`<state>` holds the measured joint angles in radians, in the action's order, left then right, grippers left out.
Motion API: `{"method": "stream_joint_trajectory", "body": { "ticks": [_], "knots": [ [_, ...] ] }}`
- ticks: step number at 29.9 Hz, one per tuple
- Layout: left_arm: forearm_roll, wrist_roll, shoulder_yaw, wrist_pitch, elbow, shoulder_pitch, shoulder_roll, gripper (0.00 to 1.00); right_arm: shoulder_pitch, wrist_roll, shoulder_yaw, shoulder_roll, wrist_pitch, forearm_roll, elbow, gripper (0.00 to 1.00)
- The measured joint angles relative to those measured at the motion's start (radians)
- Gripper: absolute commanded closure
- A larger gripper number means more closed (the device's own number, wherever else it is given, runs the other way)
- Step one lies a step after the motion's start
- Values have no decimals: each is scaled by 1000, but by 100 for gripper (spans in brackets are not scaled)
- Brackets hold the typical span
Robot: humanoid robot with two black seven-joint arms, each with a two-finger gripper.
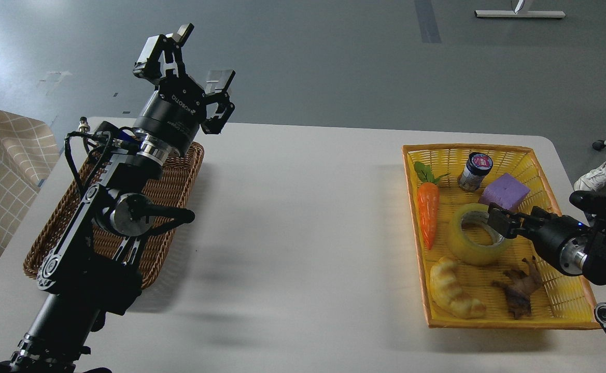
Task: Place and transfer tape with both arms
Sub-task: 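Hook the right gripper into the tape roll's hole and close, then lift the tape roll out of the tray with the right gripper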
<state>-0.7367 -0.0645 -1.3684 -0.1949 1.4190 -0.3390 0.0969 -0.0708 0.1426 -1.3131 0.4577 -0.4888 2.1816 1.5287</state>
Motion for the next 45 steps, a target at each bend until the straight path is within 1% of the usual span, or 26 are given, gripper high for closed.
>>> {"method": "stream_joint_trajectory", "body": {
  "ticks": [8,21,26,30,32,33,34,36,37,39,41,45],
  "knots": [
    [-1,0,2,0,0,0,0,2,-3,0,27,-10,0,0,-20,12],
    [-1,0,2,5,0,2,4,2,-67,0,102,-13,0,0,-112,18],
    [-1,0,1,8,0,3,10,2,-79,0,110,-22,0,0,-141,26],
    [-1,0,0,9,-3,3,16,2,-82,0,112,-23,0,0,-152,38],
    [0,0,0,9,-4,3,18,2,-82,0,112,-23,0,0,-153,41],
    [0,0,0,9,-4,3,19,2,-82,0,113,-23,0,0,-154,46],
    [0,0,0,9,-5,3,19,2,-82,0,113,-23,0,0,-156,49],
    [0,0,0,10,-6,3,19,2,-82,0,115,-23,0,0,-162,60],
    [0,1,0,11,-6,3,19,2,-81,0,116,-22,0,0,-163,63],
    [0,1,0,11,-6,3,19,2,-81,0,116,-22,0,0,-164,66],
    [0,1,0,11,-6,3,19,2,-81,0,114,-22,0,0,-164,67],
    [0,1,0,13,-10,3,19,2,-82,0,100,-24,0,0,-161,73]
  ]
}}
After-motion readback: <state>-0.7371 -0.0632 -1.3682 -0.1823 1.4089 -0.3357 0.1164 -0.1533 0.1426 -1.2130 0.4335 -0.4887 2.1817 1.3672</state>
